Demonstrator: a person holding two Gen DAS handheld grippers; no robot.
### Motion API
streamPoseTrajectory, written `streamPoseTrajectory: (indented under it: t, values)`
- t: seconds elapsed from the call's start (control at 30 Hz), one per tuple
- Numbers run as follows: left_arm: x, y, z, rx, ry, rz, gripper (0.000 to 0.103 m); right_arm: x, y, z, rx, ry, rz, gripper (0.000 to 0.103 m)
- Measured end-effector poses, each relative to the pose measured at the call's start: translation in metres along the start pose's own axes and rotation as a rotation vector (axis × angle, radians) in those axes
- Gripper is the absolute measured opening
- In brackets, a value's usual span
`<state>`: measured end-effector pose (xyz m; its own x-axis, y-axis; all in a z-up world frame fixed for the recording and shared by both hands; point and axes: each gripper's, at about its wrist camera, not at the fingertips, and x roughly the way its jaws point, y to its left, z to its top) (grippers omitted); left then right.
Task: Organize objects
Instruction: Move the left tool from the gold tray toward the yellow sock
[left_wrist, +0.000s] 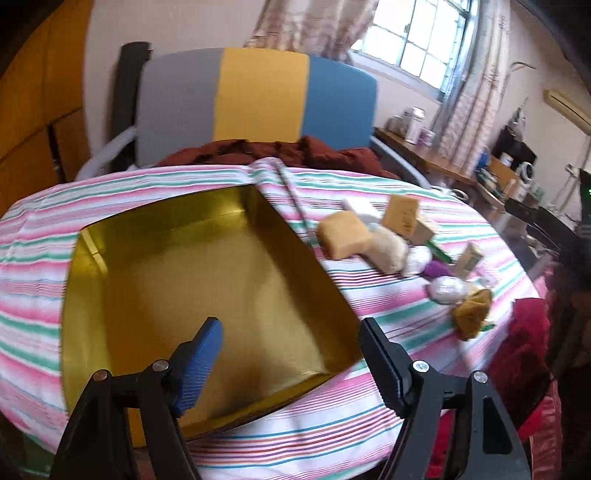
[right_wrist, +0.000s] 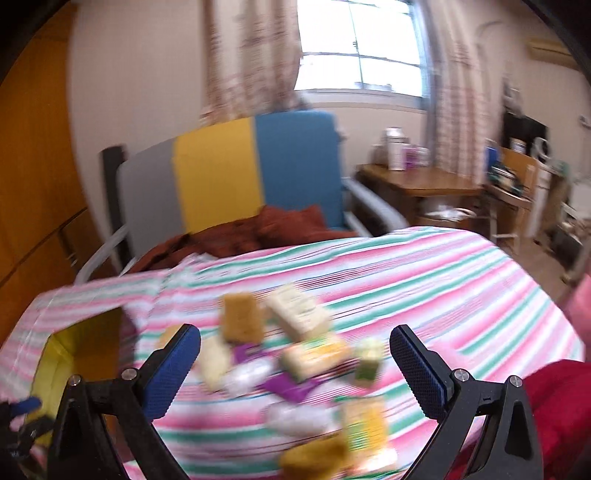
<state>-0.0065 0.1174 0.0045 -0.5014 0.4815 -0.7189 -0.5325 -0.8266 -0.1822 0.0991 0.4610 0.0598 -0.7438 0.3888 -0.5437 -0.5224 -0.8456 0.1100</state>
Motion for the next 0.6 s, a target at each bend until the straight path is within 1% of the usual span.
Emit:
streamPoseTrajectory:
  t: [0.03, 0.1, 0.17, 0.2, 0.27, 0.3, 0.33, 0.37, 0.4, 0.43, 0.5, 0.6]
  values:
    - [0.001, -0.007, 0.002, 0.018, 0.004, -0.029, 0.076, 0.002, -0.018, 0.002, 0.027, -0.002, -0.016, 0.103]
    - [0.006, -0.023, 0.006, 0.051, 0.008, -0.088, 0.076, 0.008, -0.040, 0.001, 0.080, 0.005, -0.045, 0.103]
    - [0.015, -0.043, 0.012, 0.103, 0.041, -0.170, 0.076, 0.015, -0.058, -0.001, 0.136, 0.019, -0.047, 0.103]
    - [0.019, -0.053, 0.014, 0.124, 0.053, -0.203, 0.076, 0.018, -0.069, -0.004, 0.200, 0.046, -0.020, 0.103]
    - [0.030, -0.074, 0.016, 0.171, 0.085, -0.270, 0.076, 0.022, -0.092, -0.012, 0.334, 0.056, 0.072, 0.103]
    - [0.035, -0.085, 0.017, 0.197, 0.098, -0.298, 0.076, 0.023, -0.100, -0.018, 0.385, 0.055, 0.092, 0.103]
    - [0.040, -0.095, 0.018, 0.218, 0.103, -0.314, 0.076, 0.028, -0.108, -0.025, 0.447, 0.077, 0.100, 0.103]
    - [0.046, -0.107, 0.018, 0.246, 0.112, -0.337, 0.076, 0.027, -0.115, -0.026, 0.478, 0.081, 0.105, 0.103]
    - [0.050, -0.117, 0.018, 0.270, 0.122, -0.352, 0.076, 0.021, -0.119, -0.026, 0.499, 0.037, 0.128, 0.103]
    - [0.056, -0.127, 0.018, 0.290, 0.133, -0.363, 0.074, 0.018, -0.120, -0.027, 0.511, 0.015, 0.134, 0.103]
    - [0.068, -0.145, 0.015, 0.326, 0.170, -0.404, 0.068, 0.018, -0.124, -0.030, 0.540, 0.019, 0.152, 0.103]
    - [0.093, -0.173, 0.011, 0.371, 0.227, -0.432, 0.068, 0.019, -0.125, -0.030, 0.551, 0.028, 0.171, 0.103]
